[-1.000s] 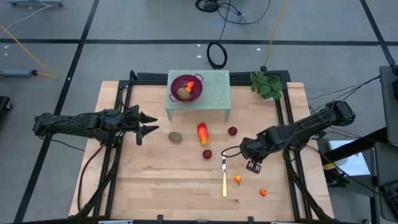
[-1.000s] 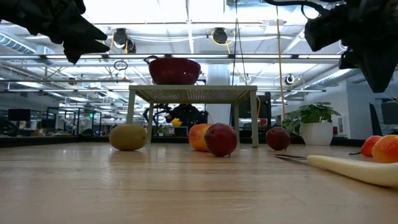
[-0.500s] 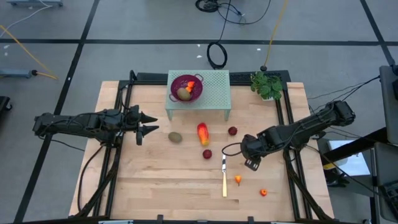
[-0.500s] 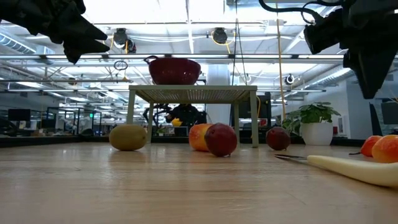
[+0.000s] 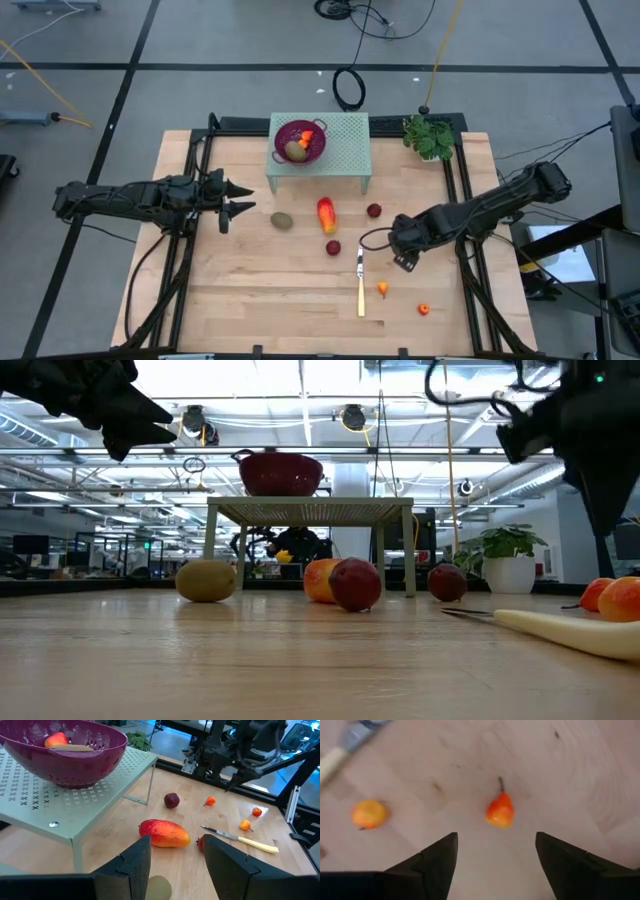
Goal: Pick & Place Fruit
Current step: Put the pear into violet strainer bowl on the shelf
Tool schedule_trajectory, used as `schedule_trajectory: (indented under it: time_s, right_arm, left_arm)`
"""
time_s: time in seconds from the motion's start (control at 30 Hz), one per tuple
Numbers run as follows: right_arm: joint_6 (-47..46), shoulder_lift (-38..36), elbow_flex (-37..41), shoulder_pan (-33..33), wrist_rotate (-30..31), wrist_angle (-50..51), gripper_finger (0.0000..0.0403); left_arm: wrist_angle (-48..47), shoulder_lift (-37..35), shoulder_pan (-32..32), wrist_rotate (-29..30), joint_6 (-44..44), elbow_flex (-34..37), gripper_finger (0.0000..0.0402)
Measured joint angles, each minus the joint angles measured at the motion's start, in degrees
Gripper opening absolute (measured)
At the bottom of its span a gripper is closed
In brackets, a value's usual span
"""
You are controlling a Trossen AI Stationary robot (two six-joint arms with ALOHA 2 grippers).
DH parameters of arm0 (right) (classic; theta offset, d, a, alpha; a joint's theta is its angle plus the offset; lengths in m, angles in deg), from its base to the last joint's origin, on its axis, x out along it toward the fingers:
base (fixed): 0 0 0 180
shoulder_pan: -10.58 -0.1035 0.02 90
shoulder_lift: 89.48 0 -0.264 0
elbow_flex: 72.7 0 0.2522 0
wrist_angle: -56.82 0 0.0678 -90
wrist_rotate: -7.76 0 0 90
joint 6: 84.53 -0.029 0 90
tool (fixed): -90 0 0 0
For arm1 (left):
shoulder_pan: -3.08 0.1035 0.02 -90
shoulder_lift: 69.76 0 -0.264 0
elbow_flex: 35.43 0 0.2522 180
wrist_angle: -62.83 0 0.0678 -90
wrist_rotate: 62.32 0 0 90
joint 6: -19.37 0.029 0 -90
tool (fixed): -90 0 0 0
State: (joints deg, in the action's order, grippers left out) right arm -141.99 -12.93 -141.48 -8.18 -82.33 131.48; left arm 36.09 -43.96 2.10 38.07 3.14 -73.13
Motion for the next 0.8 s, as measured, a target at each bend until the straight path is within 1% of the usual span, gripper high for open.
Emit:
schedule_trajectory:
  time_s: [0.27,0.47,0.8]
  right_arm:
    - [-0.46,0.0,4.4,0.02,0.08,-3.35,0.0263]
    - [-0.08,0.0,7.46,0.02,0.08,-10.22,0.0263]
    - [-0.19,0.0,13.46,0.04,0.06,-18.09,0.0263]
  left_arm:
    - [0.0,0.0,0.0,0.02,-0.24,0.0,0.0182]
    - [0.0,0.0,0.0,0.02,-0.39,0.0,0.0182]
    - [0.0,0.0,0.0,0.04,-0.44,-0.02,0.0182]
